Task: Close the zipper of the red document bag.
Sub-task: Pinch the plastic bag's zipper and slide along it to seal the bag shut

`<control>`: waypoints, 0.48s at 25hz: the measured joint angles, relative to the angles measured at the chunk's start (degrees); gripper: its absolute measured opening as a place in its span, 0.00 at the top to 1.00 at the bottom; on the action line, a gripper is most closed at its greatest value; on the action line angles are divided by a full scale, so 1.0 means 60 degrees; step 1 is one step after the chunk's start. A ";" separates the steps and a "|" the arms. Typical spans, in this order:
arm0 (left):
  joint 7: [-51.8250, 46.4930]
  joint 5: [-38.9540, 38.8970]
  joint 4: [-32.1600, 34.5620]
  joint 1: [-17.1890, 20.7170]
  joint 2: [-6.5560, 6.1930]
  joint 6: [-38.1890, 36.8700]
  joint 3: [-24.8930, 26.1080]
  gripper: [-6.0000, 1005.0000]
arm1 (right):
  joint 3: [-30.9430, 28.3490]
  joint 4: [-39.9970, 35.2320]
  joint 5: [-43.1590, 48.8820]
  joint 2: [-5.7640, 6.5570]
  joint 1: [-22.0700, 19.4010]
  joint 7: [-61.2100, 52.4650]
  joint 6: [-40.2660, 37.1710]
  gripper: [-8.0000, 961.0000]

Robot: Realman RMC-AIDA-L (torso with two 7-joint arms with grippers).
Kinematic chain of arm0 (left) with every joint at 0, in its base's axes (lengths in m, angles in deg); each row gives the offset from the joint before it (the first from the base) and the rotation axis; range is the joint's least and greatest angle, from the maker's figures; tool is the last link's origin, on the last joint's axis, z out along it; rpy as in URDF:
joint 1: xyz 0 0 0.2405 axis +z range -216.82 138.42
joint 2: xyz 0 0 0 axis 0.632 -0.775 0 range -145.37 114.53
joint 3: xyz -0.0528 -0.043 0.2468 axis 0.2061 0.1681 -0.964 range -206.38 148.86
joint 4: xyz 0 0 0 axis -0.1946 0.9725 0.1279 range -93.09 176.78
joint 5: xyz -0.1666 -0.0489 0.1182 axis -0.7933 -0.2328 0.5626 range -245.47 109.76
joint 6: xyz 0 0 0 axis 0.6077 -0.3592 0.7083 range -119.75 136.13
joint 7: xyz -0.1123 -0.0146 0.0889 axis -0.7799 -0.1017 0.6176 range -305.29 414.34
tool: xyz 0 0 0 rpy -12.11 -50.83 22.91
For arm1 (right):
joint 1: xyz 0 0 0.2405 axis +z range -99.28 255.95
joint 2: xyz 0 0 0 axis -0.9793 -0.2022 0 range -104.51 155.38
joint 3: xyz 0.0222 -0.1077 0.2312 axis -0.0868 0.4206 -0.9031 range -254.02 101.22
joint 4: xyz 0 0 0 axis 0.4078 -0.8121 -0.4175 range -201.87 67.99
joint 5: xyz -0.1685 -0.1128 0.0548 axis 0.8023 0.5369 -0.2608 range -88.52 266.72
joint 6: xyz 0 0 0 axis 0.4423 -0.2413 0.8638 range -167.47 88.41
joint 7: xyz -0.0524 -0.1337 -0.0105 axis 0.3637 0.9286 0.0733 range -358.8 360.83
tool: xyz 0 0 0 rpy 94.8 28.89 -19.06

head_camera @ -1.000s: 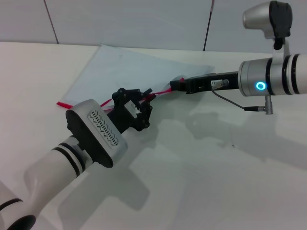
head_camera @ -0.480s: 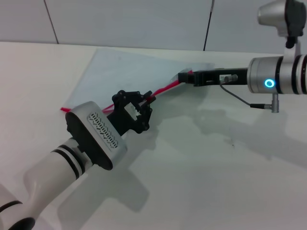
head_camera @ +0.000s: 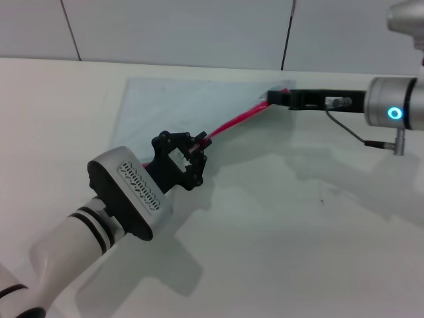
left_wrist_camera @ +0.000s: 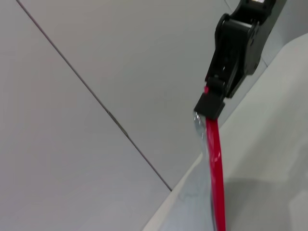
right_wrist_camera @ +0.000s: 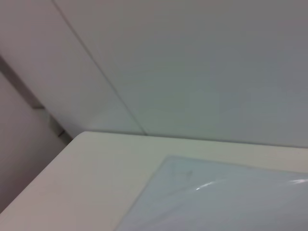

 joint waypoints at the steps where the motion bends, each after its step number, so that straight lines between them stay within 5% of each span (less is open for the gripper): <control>1: 0.0000 0.0001 0.0000 0.0011 0.0000 0.0005 -0.0001 0.91 | -0.0047 -0.0128 -0.0054 0.0006 -0.0174 -0.0021 -0.0001 0.97; 12: 0.0000 0.0004 0.0000 0.0109 0.0001 0.0238 0.0000 0.92 | -0.0474 -0.0966 -0.0247 0.0115 -0.1164 -0.0311 -0.0032 0.97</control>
